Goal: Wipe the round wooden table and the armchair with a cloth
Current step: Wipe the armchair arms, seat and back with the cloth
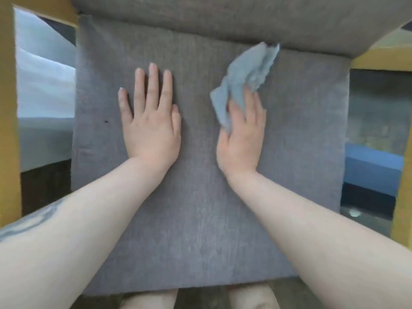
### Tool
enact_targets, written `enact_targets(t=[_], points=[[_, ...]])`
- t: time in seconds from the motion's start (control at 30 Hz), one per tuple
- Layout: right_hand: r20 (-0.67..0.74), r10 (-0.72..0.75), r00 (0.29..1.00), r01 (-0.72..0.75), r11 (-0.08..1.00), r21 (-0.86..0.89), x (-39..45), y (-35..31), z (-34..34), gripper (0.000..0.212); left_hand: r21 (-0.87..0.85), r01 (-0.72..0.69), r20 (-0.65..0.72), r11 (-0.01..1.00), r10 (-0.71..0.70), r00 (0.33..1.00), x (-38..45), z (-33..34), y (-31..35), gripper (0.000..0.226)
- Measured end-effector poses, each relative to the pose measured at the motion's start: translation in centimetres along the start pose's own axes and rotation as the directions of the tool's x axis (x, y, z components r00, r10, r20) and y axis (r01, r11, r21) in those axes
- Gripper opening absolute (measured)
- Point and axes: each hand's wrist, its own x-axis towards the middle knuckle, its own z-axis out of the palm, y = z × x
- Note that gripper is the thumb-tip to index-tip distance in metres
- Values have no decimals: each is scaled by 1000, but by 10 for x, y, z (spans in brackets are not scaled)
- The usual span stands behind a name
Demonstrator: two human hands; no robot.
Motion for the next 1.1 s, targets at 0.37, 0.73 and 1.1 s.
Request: enact_targets(t=[0.37,0.73,1.1], points=[[38,-48,998,50,998,-43,-50,79,-40,49,2,-229,52,974,228,972,-16,27,96,58],[74,-61,995,62,998,-17,45,122,-48,48,26,-356,78,934,354,932,20,31,150,57],[213,-322,922,301,945,127,-25,96,-55,46,71,-299,147,952,286,947,-24,20,94,64]])
